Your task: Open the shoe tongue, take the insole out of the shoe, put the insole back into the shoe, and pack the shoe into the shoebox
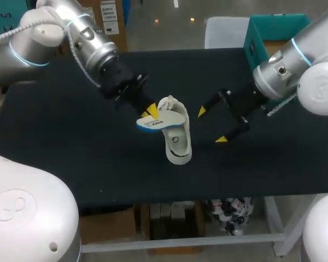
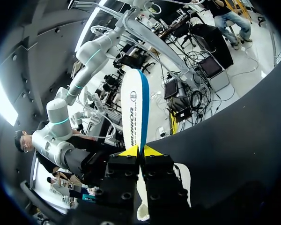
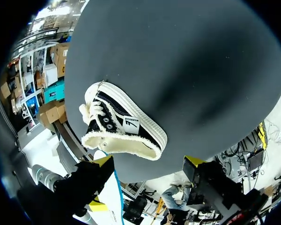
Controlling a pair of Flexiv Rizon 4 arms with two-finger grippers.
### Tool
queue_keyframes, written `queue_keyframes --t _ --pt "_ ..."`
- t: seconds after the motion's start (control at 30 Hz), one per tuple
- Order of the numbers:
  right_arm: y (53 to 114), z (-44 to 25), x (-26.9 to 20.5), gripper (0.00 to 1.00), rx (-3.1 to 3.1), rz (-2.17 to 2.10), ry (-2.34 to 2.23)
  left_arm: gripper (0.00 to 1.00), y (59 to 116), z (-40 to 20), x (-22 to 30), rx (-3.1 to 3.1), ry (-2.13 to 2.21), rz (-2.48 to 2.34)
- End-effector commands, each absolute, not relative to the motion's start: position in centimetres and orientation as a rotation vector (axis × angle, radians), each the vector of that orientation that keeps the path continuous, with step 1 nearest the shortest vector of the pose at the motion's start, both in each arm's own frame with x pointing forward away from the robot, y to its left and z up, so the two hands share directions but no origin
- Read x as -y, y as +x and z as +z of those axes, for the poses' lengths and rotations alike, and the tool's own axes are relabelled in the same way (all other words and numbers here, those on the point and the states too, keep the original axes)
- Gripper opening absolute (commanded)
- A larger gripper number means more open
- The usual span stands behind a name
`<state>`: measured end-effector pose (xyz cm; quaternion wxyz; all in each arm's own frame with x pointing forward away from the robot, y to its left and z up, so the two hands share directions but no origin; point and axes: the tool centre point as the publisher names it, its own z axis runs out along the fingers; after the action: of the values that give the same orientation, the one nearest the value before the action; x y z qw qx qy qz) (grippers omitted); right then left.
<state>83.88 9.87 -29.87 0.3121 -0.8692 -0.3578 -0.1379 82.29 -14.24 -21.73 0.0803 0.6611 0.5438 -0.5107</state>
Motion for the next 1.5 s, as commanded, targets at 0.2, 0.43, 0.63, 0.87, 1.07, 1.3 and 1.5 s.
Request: queue_keyframes --t 0.2,0.43,0.63,0.87,1.07,1.3,1.5 --pt "82.4 -30.4 -10.2 1.00 0.872 -0.508 -2.321 0.00 81.3 -23.3 14.3 -1.632 1.925 -1.575" --pt "82.5 -30.6 -10.8 1.00 0.878 -0.519 -2.305 0.00 81.5 -24.4 14.7 -1.700 1.878 -1.588" --pt "82.6 -30.6 -11.0 1.00 0.882 -0.515 -2.303 0.00 81.5 -24.4 14.7 -1.706 1.871 -1.586" --pt "83.1 -29.8 -11.5 1.00 0.901 -0.546 -2.288 0.00 81.5 -24.4 14.7 -1.706 1.871 -1.586" --pt "83.4 -30.1 -12.2 1.00 0.901 -0.595 -2.268 0.00 81.5 -24.4 14.7 -1.706 1.871 -1.586" --pt "84.0 -31.2 -12.8 1.00 0.827 -0.675 -2.221 0.00 81.5 -24.4 14.7 -1.706 1.871 -1.586" --pt "84.4 -31.6 -13.7 1.00 0.747 -0.732 -2.195 0.00 81.5 -24.4 14.7 -1.706 1.871 -1.586"
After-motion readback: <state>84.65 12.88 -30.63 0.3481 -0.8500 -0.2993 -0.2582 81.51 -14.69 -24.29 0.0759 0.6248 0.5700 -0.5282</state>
